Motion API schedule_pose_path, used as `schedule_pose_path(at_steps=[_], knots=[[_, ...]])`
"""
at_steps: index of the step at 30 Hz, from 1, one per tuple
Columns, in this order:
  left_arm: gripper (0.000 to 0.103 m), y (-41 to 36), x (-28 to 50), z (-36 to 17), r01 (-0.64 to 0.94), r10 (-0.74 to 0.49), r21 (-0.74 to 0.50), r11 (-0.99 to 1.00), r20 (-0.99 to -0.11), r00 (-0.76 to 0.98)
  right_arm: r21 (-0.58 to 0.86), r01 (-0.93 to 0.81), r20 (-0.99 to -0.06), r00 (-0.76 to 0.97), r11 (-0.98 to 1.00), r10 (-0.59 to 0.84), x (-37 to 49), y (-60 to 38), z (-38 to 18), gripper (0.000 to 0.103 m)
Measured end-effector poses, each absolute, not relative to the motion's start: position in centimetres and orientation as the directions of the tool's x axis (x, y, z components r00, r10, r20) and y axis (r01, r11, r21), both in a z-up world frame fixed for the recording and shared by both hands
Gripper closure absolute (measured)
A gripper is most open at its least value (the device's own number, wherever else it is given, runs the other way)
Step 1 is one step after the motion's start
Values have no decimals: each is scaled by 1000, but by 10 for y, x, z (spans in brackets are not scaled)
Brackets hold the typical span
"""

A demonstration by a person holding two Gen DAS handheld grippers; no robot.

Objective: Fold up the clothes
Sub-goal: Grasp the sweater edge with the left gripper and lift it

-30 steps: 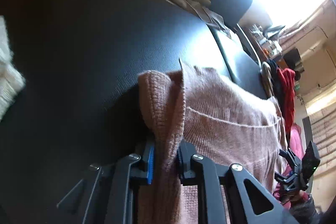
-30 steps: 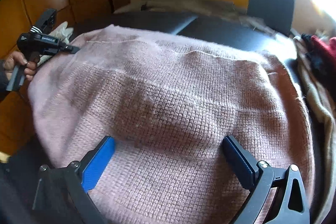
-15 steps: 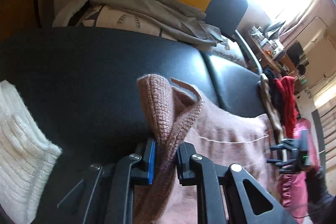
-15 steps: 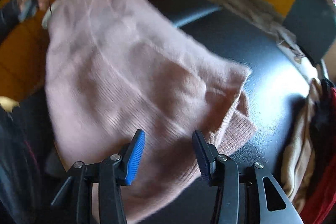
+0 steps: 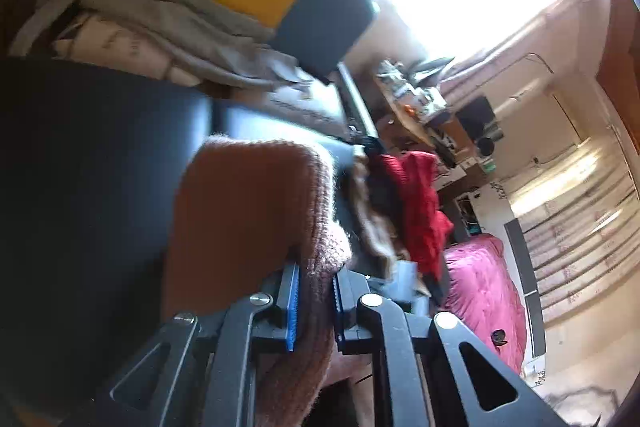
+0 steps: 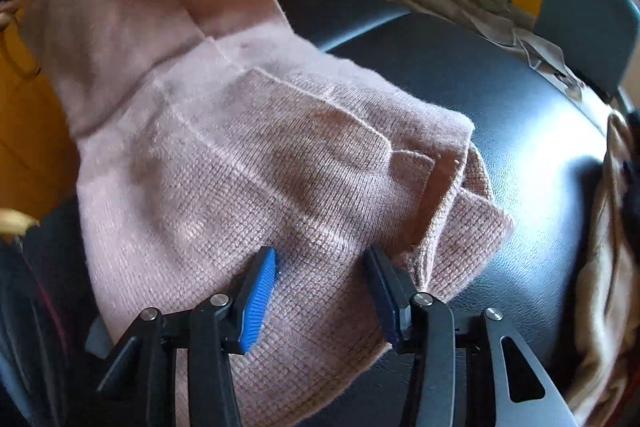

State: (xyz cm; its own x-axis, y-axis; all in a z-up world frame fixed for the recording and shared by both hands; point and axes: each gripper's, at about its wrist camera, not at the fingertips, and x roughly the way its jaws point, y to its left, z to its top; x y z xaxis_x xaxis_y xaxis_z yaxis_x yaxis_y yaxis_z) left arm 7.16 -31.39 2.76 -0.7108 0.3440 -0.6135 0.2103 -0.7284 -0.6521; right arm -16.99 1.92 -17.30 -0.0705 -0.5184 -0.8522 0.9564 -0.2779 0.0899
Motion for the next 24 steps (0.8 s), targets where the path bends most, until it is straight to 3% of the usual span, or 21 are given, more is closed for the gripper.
schedule_pose_path(at_steps=[9, 16, 20, 24], knots=[[92, -201, -11, 1, 194, 499, -779, -597, -549, -670, 163, 927, -780, -88, -337, -619, -163, 38, -177, 51], [92, -158, -63, -57, 296, 483, -708, -641, -672, -561, 226, 913, -730, -72, -340, -680, -154, 44, -181, 48], [87, -150, -74, -106, 378, 588, -738, -558, -674, -447, 251, 914, -701, -56, -319, -711, -148, 48, -180, 38], [80, -147, -71, -93, 346, 640, -779, -523, -627, -443, 185, 931, -719, -91, -316, -689, -132, 49, -172, 33]])
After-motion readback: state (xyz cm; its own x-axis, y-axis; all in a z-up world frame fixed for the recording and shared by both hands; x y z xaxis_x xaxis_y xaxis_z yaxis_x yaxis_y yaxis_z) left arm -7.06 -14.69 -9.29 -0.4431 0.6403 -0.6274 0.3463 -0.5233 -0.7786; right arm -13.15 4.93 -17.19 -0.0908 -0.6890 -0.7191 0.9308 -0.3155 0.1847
